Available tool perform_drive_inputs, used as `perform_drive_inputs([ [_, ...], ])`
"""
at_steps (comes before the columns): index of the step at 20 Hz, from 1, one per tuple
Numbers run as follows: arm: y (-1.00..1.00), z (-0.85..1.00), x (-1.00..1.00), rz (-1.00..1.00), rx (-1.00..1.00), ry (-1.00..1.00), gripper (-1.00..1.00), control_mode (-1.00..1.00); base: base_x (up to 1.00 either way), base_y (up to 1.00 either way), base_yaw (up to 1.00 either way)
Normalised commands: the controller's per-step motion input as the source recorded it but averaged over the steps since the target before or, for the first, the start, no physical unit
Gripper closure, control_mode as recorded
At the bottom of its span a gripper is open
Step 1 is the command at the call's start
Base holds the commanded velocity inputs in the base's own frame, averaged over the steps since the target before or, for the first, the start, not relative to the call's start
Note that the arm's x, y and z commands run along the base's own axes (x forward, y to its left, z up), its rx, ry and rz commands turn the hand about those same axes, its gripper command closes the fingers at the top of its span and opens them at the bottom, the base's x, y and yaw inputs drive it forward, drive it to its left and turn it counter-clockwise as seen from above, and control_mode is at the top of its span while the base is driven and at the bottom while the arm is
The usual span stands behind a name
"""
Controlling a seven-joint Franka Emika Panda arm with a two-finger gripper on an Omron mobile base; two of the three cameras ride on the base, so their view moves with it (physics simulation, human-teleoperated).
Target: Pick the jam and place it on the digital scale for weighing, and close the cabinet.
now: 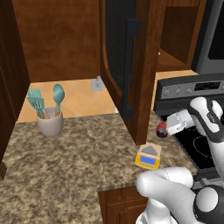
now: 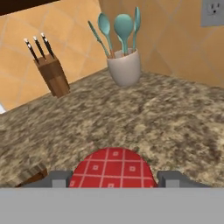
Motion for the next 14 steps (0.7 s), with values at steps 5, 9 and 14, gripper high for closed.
perform_drive_inputs([
  [5,0.01,-0.32,-0.05,0.07,0.0,0.0,1.0,-1.0,0.0,0.0,0.0],
  [9,0.12,-0.28,-0.08,0.05,0.0,0.01,1.0,-1.0,0.0,0.0,0.0],
  [14,0.11,-0.2,-0.01,0.1,0.0,0.04,1.0,-1.0,0.0,0.0,0.0],
])
